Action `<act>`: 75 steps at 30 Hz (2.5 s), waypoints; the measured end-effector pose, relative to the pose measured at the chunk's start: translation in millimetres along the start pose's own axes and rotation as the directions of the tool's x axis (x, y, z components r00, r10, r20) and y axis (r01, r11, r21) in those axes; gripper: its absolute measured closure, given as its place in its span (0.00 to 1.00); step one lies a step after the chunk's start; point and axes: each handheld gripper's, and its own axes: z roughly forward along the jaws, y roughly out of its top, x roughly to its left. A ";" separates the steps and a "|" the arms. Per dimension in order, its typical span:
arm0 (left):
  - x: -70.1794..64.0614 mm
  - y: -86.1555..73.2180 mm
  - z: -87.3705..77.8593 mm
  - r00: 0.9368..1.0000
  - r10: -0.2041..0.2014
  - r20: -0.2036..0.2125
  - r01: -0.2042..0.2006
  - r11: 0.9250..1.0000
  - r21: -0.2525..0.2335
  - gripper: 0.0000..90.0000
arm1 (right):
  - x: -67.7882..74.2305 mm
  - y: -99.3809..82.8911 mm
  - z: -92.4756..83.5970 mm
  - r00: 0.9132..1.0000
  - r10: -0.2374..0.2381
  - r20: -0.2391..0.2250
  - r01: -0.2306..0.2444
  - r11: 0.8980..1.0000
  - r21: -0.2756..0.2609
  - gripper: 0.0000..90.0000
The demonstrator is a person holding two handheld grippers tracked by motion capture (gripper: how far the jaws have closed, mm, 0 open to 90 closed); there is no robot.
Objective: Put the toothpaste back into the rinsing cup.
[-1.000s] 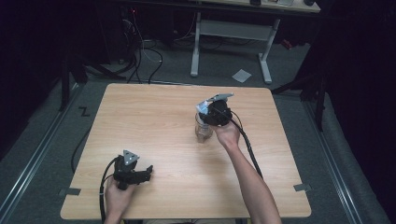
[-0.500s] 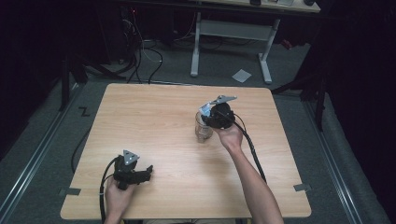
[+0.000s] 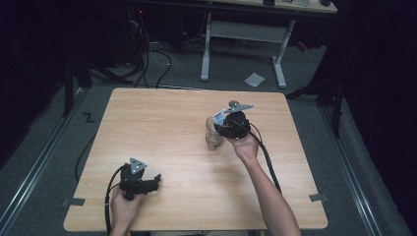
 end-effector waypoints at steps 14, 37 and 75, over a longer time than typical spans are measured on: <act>-0.1 0.0 0.0 1.000 -0.001 0.000 0.001 1.000 -0.001 0.17 | 2.5 -1.0 -2.7 1.000 -0.021 0.019 0.021 1.000 0.005 0.53; 0.0 0.0 0.1 1.000 0.000 0.000 0.000 1.000 0.000 0.17 | 2.6 1.6 -16.4 1.000 0.003 -0.007 -0.004 0.999 -0.046 0.42; 0.0 0.0 0.0 1.000 -0.001 -0.001 0.001 1.000 0.000 0.17 | -4.0 -5.0 -63.5 0.999 0.045 -0.027 -0.049 0.989 -0.137 0.46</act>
